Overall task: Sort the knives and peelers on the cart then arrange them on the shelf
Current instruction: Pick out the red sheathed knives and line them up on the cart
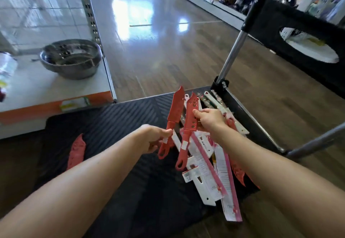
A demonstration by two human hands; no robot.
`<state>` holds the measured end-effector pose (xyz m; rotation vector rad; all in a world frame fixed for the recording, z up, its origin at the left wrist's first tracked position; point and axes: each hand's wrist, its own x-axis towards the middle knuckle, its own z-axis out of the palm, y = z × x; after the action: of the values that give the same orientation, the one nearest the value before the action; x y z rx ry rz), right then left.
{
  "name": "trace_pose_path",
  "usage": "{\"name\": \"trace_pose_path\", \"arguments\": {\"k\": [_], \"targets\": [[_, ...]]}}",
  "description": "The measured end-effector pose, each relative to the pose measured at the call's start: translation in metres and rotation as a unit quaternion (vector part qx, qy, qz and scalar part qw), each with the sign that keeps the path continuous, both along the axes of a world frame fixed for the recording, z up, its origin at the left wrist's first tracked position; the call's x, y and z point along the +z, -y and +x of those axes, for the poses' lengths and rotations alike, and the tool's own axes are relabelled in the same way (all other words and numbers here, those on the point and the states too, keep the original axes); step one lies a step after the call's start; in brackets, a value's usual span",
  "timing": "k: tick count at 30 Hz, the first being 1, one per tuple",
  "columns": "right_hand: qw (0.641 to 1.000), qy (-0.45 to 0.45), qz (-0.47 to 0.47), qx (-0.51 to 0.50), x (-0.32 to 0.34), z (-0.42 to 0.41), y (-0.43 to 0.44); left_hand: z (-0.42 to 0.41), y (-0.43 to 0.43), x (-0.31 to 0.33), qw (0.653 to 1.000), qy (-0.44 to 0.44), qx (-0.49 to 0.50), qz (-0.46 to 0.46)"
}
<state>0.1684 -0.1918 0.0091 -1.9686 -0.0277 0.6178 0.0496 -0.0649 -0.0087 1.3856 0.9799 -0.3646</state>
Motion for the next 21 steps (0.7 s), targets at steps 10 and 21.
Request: {"name": "trace_pose_path", "arguments": {"k": [10,21], "targets": [[0.99,-0.014,0.019,0.14,-0.007,-0.07,-0.084,-0.099,-0.055,0.009,0.995,-0.034,0.093,0.024],[0.977,-0.054,-0.006,0.204,-0.023,-0.123,-0.126,-0.199,-0.033,-0.017,0.973,-0.048,0.225,-0.011]]}}
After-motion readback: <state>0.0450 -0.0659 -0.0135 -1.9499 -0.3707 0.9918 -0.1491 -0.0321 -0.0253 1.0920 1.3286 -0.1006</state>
